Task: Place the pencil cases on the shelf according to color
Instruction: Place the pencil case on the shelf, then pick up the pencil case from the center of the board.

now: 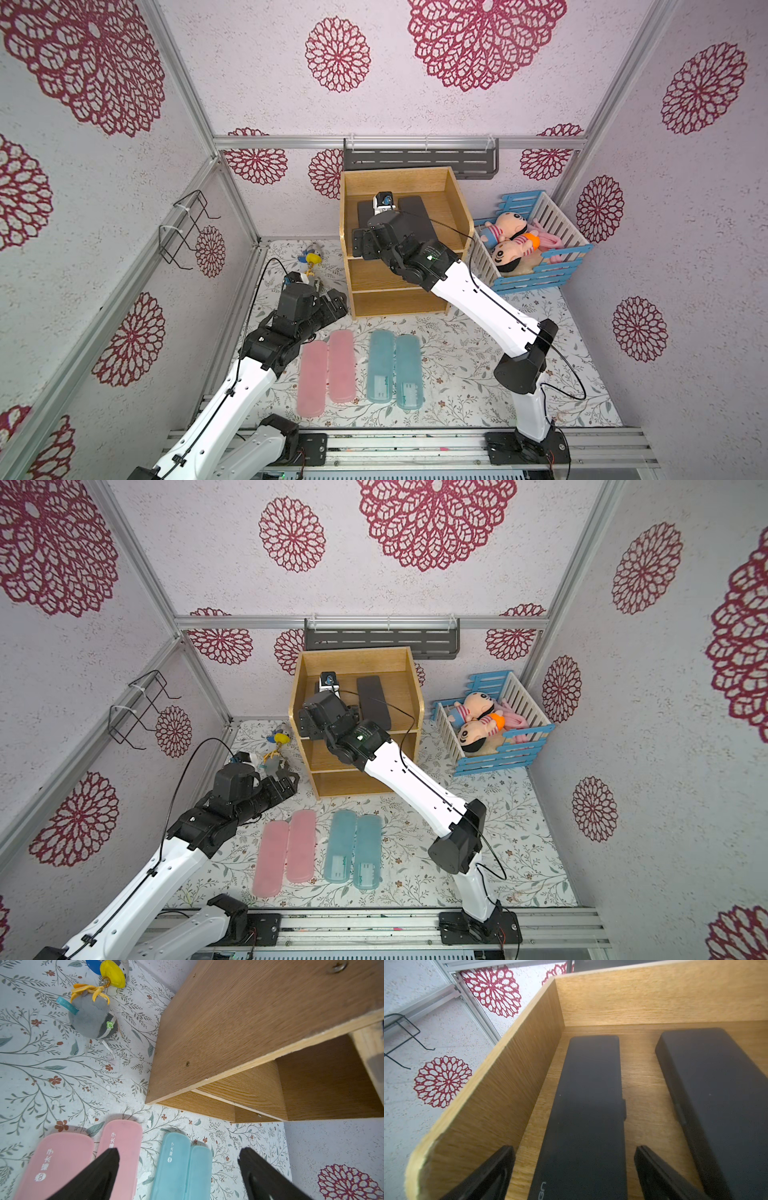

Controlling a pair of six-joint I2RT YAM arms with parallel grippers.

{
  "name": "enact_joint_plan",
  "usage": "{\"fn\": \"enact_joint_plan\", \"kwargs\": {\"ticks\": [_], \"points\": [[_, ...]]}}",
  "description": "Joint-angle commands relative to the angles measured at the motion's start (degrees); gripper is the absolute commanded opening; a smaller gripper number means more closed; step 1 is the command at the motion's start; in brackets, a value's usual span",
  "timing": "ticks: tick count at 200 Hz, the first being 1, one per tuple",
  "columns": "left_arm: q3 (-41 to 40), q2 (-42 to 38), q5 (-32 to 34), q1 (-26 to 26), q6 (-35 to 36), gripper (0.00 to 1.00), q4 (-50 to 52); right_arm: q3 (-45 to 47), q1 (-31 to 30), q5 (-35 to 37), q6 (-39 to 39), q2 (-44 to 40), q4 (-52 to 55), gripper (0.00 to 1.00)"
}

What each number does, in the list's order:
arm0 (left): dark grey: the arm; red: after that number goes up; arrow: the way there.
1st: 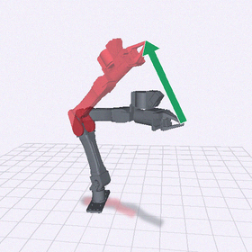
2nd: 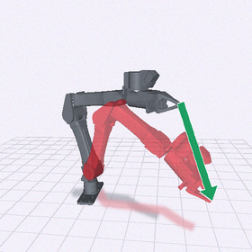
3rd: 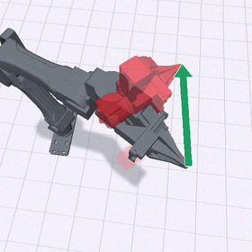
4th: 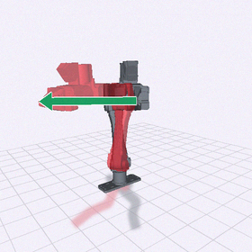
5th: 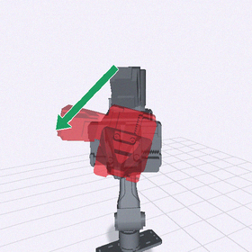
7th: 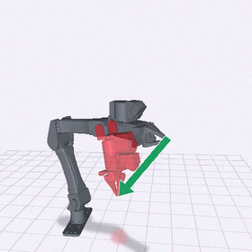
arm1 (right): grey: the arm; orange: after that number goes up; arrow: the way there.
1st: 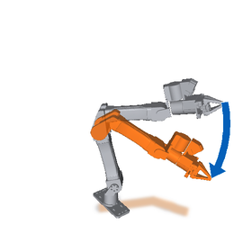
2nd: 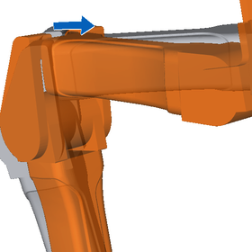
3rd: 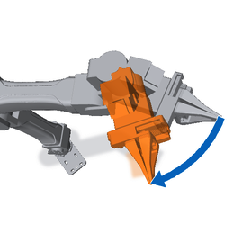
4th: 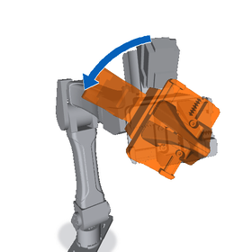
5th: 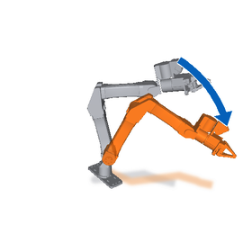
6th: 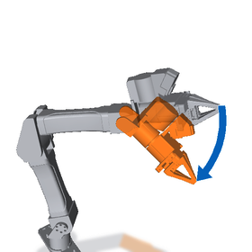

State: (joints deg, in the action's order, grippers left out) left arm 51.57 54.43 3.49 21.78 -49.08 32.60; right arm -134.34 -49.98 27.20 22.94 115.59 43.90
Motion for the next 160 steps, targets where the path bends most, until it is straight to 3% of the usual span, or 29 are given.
{"fn": "enact_joint_plan", "kwargs": {"ticks": [1, 31, 62, 99, 132, 160], "points": [[0.2, -0.9, -0.5, 0.4, 1.1, 0.97, 1.6, -2.7, 0.3, 0.7, -2.8, -3.6, -1.9, 0.97], [0.2, -0.6, -0.2, 0.8, 0.4, 0.97, 1.4, -2.4, -0.5, -1.2, -5.4, -6.3, -0.6, 0.95], [-0.9, 0.7, -0.2, 1.7, -0.4, 0.97, 0.1, 2.9, -3.6, 3.5, -6.4, -11.1, 0.2, 0.96], [-2.3, 2.2, 0.9, 2.8, -1.2, 0.97, -1.5, 28.1, -4.9, 3.2, -4.7, -26.8, -10.6, 0.98], [-4.0, 2.3, 1.7, 4.0, 0.1, 0.97, -4.3, 54.3, -5.4, -3.4, -1.3, -44.0, -22.6, 0.97], [-4.5, 2.9, 3.2, 4.5, 0.7, 0.97, -4.4, 69.3, -6.4, -3.5, 4.8, -54.0, -20.8, 0.96]]}}
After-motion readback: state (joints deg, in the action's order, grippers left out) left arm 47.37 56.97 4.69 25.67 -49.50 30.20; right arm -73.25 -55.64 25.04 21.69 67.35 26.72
